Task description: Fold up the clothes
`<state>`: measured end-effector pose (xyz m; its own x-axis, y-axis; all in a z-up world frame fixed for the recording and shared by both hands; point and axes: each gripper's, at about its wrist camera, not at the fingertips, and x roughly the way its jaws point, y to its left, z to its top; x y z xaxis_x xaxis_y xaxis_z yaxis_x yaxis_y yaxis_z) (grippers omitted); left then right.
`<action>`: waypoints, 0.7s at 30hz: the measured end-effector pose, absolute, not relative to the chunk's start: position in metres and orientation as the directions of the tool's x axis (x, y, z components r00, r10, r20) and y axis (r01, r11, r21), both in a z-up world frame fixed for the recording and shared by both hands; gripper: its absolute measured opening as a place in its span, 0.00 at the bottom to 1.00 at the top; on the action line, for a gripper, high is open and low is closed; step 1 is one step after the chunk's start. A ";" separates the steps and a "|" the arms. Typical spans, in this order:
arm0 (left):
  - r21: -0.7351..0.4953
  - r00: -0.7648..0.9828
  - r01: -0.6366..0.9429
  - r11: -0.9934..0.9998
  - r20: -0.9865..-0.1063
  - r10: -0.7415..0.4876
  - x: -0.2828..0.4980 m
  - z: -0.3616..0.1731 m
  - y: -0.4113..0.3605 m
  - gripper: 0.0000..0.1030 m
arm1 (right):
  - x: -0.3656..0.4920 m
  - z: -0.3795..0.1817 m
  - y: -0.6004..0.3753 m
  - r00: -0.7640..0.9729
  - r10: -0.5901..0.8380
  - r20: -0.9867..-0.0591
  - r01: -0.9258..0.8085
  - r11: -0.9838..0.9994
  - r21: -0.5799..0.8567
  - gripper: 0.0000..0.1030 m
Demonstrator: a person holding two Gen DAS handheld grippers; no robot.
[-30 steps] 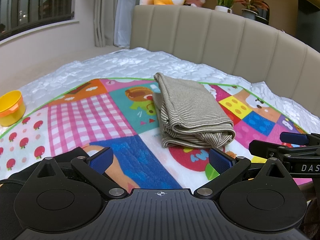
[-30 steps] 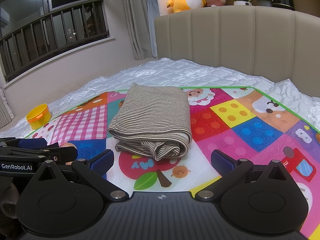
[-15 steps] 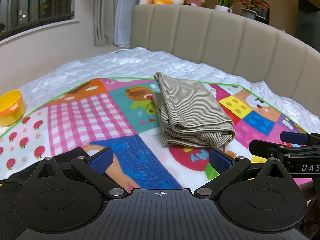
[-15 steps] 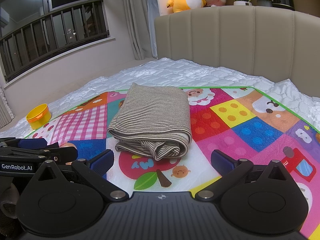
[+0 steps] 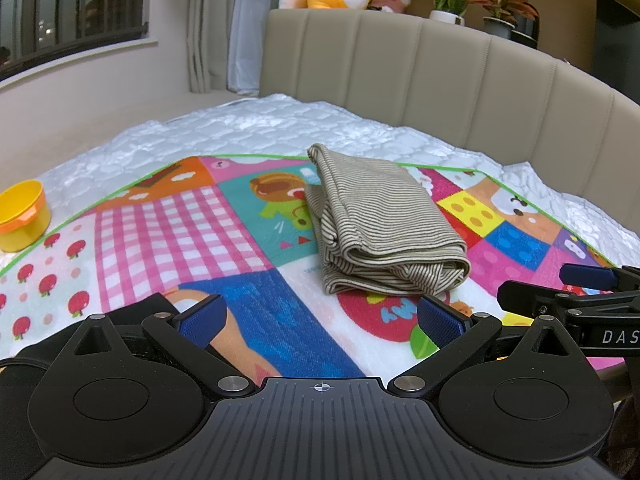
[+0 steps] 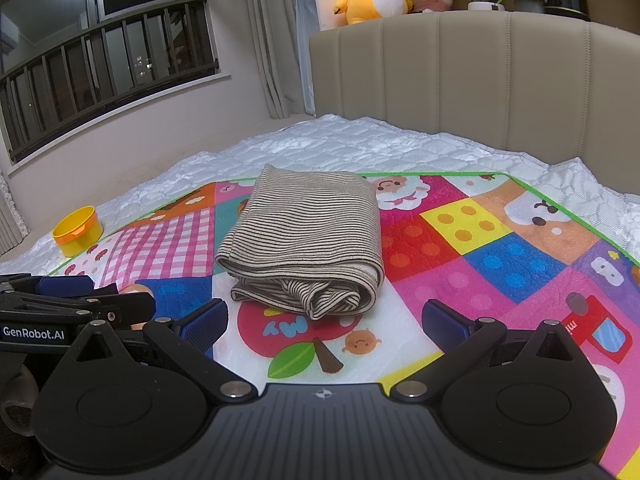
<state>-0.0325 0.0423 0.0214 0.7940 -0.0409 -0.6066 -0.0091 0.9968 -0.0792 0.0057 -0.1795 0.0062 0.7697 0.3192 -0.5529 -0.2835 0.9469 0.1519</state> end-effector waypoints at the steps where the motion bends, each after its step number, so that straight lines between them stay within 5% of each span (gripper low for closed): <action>1: -0.079 0.794 -0.009 0.997 -0.606 -0.041 -0.033 0.022 0.042 1.00 | 0.006 0.006 -0.180 0.770 0.319 -0.553 -0.284 0.947 0.152 1.00; 21: -0.077 0.795 -0.009 0.997 -0.605 -0.039 -0.033 0.021 0.042 1.00 | 0.006 0.007 -0.179 0.770 0.320 -0.552 -0.284 0.947 0.152 1.00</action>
